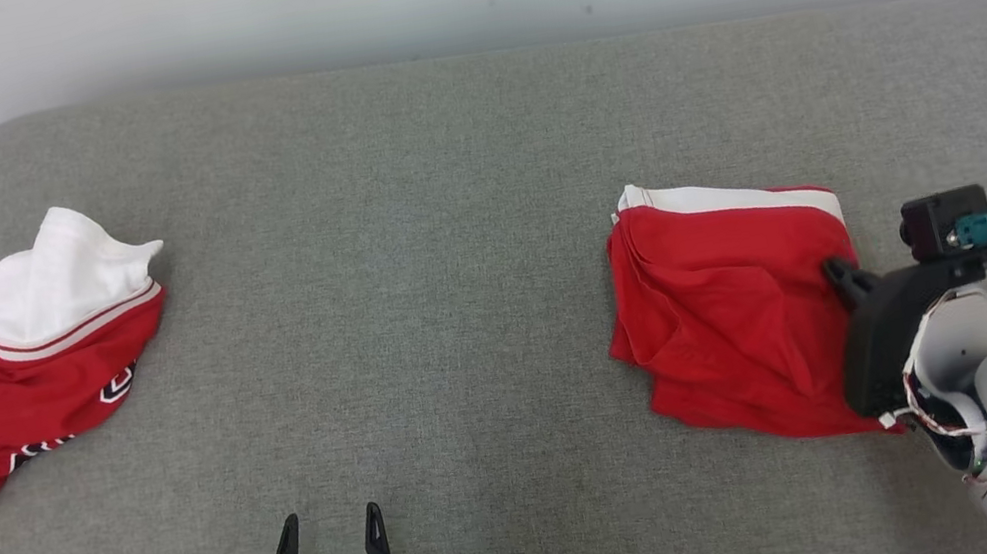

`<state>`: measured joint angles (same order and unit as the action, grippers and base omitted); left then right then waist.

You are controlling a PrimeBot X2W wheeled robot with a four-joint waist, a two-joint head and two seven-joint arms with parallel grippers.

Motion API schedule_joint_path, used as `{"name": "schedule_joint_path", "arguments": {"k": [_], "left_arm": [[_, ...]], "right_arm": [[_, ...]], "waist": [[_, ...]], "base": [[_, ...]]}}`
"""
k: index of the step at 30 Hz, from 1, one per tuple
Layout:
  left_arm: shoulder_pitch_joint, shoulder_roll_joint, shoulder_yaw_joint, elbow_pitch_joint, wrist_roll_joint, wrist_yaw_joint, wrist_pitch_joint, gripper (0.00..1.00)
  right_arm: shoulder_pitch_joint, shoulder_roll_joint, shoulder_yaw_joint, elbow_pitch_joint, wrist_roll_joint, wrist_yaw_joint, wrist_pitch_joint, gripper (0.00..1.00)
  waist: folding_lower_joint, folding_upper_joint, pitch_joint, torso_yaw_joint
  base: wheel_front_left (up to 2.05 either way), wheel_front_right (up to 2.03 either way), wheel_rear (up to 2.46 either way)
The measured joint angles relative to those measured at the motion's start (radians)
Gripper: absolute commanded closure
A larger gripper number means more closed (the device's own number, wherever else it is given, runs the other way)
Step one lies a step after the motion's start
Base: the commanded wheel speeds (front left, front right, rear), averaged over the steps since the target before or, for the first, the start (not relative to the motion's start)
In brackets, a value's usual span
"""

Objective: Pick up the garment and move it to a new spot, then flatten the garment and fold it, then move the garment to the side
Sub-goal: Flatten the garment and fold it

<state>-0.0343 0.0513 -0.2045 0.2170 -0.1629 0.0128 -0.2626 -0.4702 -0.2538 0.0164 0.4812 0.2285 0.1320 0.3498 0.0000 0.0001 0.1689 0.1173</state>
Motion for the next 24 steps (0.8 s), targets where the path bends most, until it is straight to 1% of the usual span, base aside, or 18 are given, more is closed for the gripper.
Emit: {"name": "schedule_joint_path", "arguments": {"k": [3,6,8,13,21,24], "left_arm": [[-0.006,0.000,0.002,0.000,0.000,0.000,0.000,0.00],[-0.006,0.000,0.006,0.001,0.001,0.000,0.000,0.00],[-0.006,0.000,0.007,0.003,0.002,0.000,0.000,0.00],[-0.006,0.000,0.009,0.007,0.002,-0.003,0.000,0.00],[-0.005,0.000,0.012,0.011,0.002,-0.004,0.000,0.00],[-0.005,0.000,0.012,0.012,0.002,-0.004,0.000,0.00]], "right_arm": [[0.015,0.006,0.026,0.017,0.007,0.000,-0.016,1.00],[0.021,0.027,0.069,0.012,0.015,0.000,-0.026,1.00],[0.035,0.045,0.127,-0.012,0.026,0.000,-0.029,1.00],[0.070,0.068,0.214,-0.057,0.030,0.000,-0.014,1.00],[0.102,0.141,0.382,-0.113,0.099,0.000,0.017,1.00],[0.103,0.157,0.414,-0.119,0.133,0.000,0.012,1.00]], "waist": [[0.0000,0.0000,0.009,0.005],[0.0000,0.0000,0.012,0.007],[0.0000,0.0000,0.008,0.006],[0.0000,0.0000,-0.006,0.002],[0.0000,0.0000,-0.022,-0.001],[0.0000,-0.0001,-0.027,-0.002]], "base": [[0.00,0.00,0.00],[0.00,0.00,0.00],[0.00,0.00,0.00],[0.00,0.00,0.00],[0.00,0.00,0.00],[0.00,0.00,0.00]]}}
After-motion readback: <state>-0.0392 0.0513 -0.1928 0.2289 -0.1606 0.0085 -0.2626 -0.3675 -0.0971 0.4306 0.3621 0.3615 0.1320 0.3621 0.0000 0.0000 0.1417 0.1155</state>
